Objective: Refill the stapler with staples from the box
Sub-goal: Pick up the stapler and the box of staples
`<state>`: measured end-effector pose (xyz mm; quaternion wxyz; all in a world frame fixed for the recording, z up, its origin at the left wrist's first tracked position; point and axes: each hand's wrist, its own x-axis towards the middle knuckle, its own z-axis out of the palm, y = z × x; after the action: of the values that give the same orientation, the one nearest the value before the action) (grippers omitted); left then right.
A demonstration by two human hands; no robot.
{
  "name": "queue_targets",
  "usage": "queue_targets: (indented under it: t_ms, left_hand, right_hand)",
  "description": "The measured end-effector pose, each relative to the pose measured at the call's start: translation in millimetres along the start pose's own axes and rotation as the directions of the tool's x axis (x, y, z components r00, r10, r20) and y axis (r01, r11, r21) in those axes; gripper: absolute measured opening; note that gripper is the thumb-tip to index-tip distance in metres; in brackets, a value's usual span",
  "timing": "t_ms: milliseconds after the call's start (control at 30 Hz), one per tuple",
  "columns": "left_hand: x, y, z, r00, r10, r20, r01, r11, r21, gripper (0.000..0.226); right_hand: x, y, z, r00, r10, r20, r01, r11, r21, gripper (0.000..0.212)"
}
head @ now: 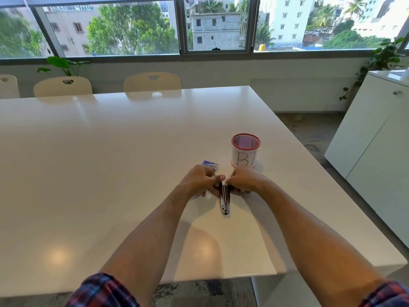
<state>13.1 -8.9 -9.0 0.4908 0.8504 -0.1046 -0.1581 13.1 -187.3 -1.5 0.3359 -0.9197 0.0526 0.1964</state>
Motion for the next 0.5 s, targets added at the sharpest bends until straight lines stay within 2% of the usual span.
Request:
queue_targets:
  t_ms: [133, 333, 500]
  left_hand:
    - [-1.3, -2.9, 1.9, 1.0, 0.016, 0.023, -0.013, 0.993, -0.118, 0.028]
    - [-2.6, -7.4, 0.6, 0.998, 0.047, 0.038, -0.03, 0.926, -0.376, 0.029]
    - [-3.7, -0.8, -5.9, 0.998, 0.066, -0.019, -0.068, 0.905, -0.419, 0.042]
  right_hand:
    - [-3.1, 1.6, 1.8, 1.0, 0.007, -0.018, -0.006, 0.995, 0.097, 0.023]
    - [-10.0, -3.2, -2.0, 0.991, -0.066, -0.117, 0.08, 0.99, 0.117, 0.03]
    - [-18.1, -8.9, -2.0, 0.952, -0.19, -0.239, 0.23, 0.961, 0.152, 0.03]
